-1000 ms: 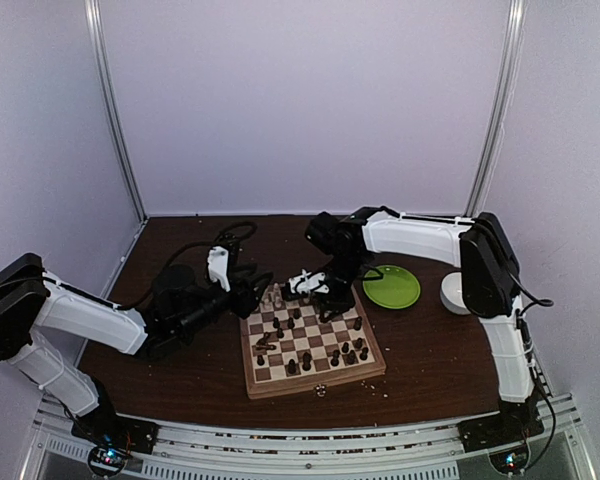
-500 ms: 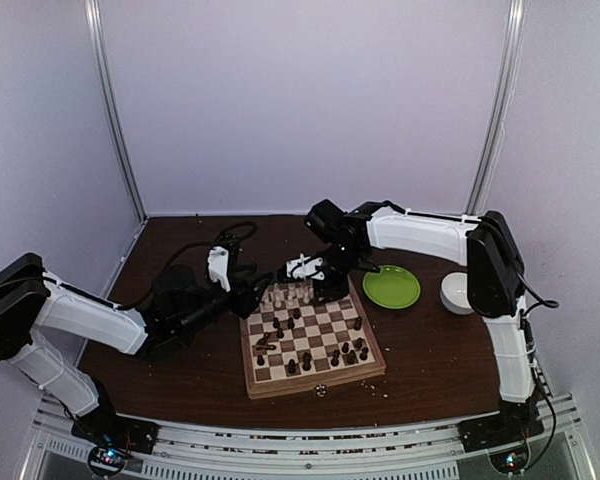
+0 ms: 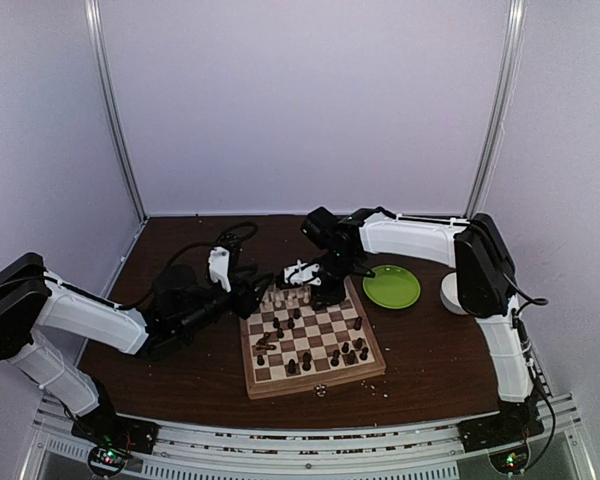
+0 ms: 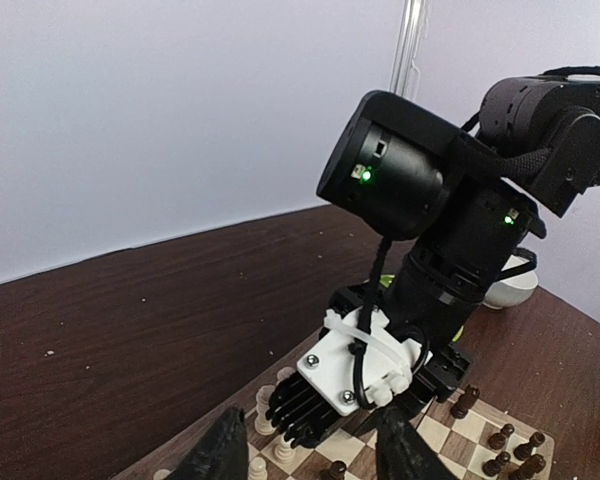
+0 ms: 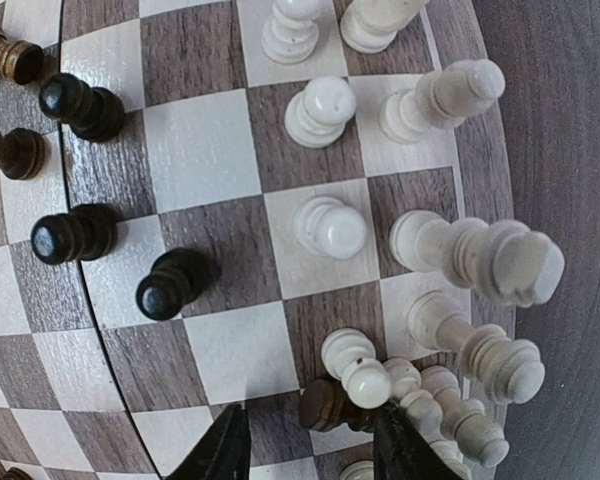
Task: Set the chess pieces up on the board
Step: Pick up the pawn from the chessboard.
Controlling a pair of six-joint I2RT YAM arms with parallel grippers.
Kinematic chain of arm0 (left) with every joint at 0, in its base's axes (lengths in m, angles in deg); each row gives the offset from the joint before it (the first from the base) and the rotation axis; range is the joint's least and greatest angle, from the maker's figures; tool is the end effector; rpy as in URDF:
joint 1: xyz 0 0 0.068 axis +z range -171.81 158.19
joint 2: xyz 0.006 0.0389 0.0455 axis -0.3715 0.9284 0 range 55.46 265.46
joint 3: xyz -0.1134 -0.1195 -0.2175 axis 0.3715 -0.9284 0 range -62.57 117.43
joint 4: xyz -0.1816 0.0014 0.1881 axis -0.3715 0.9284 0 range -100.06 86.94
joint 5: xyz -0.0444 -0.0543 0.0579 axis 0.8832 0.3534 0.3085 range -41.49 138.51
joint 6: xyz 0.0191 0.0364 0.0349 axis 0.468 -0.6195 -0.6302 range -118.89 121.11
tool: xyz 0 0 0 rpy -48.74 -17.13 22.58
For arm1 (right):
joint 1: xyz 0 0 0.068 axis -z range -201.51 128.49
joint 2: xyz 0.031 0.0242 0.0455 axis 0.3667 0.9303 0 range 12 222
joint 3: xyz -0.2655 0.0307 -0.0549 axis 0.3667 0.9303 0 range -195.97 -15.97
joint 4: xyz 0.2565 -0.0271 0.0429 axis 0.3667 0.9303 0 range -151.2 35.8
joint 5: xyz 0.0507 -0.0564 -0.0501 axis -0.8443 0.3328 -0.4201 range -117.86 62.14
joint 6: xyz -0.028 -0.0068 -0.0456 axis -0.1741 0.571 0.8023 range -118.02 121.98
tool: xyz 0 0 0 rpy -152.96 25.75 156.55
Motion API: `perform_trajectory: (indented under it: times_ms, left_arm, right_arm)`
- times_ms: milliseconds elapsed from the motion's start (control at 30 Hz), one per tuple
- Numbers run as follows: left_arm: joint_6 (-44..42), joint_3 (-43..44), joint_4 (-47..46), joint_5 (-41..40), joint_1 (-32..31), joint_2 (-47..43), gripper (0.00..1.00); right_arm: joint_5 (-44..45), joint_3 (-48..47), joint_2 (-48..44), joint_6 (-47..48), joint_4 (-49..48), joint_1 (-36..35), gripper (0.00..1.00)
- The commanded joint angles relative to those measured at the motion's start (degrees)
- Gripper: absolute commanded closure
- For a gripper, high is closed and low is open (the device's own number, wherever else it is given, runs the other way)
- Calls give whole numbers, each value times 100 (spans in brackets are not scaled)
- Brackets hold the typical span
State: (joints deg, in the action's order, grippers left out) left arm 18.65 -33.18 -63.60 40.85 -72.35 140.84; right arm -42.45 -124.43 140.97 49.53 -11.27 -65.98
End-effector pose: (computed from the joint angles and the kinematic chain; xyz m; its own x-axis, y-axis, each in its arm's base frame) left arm 0.1909 -0.2245 0.2025 -0.2310 -0.1892 -0.9544 0.6408 0.7086 -0.2956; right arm 0.3311 0.3377 0.1870 0.0909 -0.9115 -0.4012 -0.9943 -0.0608 -0.0871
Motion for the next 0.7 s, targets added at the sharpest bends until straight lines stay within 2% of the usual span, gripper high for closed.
perform_trajectory:
  times_ms: [0,233,667]
  left_arm:
    - [48,120,-279,74,62,46,55]
    - [48,128,-280,92,62,51,55]
    - [61,136,-289,123,73,70,55]
  right_arm:
    - [-157,-205,151,-70,204,17,58]
    - [-370,-254,164,83,602,17,62]
    - [-316,-63,32,156,908,15,60]
